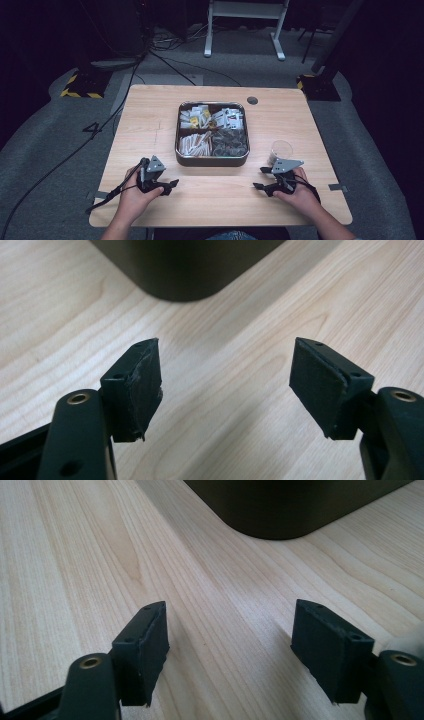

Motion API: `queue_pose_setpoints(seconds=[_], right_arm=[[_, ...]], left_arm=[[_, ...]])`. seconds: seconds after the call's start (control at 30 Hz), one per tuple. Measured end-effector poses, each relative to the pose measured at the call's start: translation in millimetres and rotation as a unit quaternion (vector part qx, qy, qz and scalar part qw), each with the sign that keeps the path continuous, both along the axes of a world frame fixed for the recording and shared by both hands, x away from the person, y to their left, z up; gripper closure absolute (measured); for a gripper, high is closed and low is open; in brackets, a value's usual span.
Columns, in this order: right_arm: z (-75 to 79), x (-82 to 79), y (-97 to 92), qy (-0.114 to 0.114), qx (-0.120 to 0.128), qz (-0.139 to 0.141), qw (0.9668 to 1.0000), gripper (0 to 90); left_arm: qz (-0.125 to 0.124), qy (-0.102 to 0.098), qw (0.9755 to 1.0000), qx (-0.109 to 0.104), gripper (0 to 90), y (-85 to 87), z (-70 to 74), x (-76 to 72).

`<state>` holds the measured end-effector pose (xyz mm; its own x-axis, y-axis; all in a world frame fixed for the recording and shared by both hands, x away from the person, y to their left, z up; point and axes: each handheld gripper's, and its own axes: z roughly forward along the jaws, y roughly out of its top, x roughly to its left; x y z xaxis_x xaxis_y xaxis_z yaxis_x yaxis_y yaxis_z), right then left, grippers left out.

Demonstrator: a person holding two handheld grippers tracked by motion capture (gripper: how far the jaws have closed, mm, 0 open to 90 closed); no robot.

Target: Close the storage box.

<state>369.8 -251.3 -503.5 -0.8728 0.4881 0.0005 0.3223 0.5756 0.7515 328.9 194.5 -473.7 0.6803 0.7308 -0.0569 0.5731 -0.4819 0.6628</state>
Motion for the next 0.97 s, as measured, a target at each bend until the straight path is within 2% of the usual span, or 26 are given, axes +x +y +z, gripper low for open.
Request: queue_pose_setpoints(seconds=[0.1, 0.13, 0.23, 0.33, 0.37, 0.47, 0.57, 0.6, 0.67, 0.97], right_arm=[[0.0, 0.0, 0.1, 0.000, 0.000, 0.000, 1.0000, 31.0], [0.0, 0.0, 0.1, 0.000, 0.000, 0.000, 1.0000, 31.0], [0.0, -0.1, 0.2, 0.000, 0.000, 0.000, 1.0000, 31.0], [0.0, -0.1, 0.2, 0.000, 0.000, 0.000, 1.0000, 31.0], [0.0, -0.1, 0.2, 0.000, -0.001, 0.000, 1.0000, 31.0], [0.0, -0.1, 0.2, 0.000, 0.000, 0.001, 1.0000, 31.0], [0.0, -0.2, 0.3, 0.000, -0.001, 0.001, 1.0000, 30.9], [0.0, -0.2, 0.3, 0.000, -0.001, 0.001, 1.0000, 30.9], [0.0, -0.2, 0.3, -0.001, -0.001, 0.001, 1.0000, 30.8], [0.0, -0.2, 0.2, 0.000, -0.001, 0.002, 1.0000, 30.7]], left_arm=[[-0.001, -0.001, 0.9998, 0.019, 25.3, 1.0, -6.3, -1.3], [-0.002, 0.004, 0.9996, 0.027, 24.1, 0.9, -8.2, -1.6], [-0.003, 0.018, 0.9995, 0.026, 21.0, 0.0, -13.7, -1.9], [-0.008, 0.017, 0.9991, 0.039, 19.9, -1.6, -19.6, -1.5], [-0.009, 0.009, 0.9992, 0.037, 17.8, -1.8, -21.2, -1.2], [-0.010, 0.003, 0.9995, 0.029, 16.2, -1.7, -22.8, -0.3], [-0.024, -0.013, 0.9996, 0.011, 13.6, -0.9, -28.1, 1.1], [-0.024, -0.019, 0.9995, 0.006, 9.9, -0.5, -30.2, 2.7], [-0.019, -0.016, 0.9997, 0.009, 5.9, -0.9, -30.5, 3.8], [-0.019, -0.016, 0.9996, 0.012, 4.0, -0.7, -30.5, 5.3]])
